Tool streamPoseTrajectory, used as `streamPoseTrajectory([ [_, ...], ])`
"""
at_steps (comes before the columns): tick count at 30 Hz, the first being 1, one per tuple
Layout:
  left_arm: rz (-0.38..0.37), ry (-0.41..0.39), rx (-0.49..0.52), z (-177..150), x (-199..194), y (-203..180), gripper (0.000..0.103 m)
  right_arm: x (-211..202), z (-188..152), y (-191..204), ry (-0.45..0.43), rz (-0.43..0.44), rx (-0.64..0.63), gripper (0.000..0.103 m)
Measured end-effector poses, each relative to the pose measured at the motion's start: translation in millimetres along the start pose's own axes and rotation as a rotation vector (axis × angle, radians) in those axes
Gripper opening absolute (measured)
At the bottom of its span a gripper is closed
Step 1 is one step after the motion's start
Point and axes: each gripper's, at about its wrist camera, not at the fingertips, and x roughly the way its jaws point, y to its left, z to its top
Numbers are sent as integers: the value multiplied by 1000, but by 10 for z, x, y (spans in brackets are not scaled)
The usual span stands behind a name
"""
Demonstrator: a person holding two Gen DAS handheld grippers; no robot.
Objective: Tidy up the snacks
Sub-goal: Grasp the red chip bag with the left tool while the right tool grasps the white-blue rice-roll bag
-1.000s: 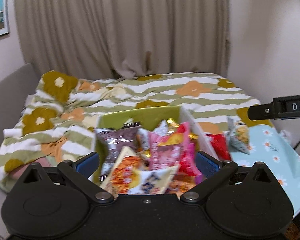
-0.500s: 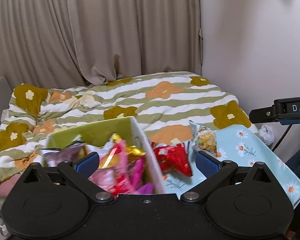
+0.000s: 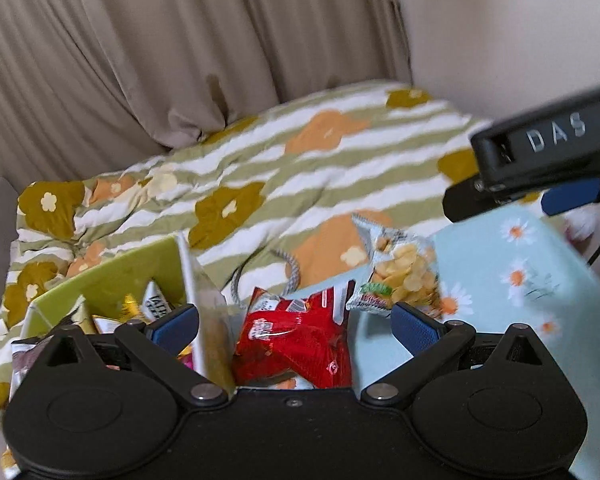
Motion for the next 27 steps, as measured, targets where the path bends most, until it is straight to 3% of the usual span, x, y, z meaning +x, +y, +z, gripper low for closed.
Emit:
streamPoseTrajectory([
  [8,101,116,117,32,716,-286,103,772,123,-272,132,72,83,103],
  [20,123,225,161,-25,1277,-307,103,1300,143,-362,216,103,169,103],
  [25,152,245,172,-51,1387,-281,94,1392,119,-394,228,117,208,103],
  [27,160,251,162,-59,1404,-226,82,1414,113,-394,229,124,219,103],
])
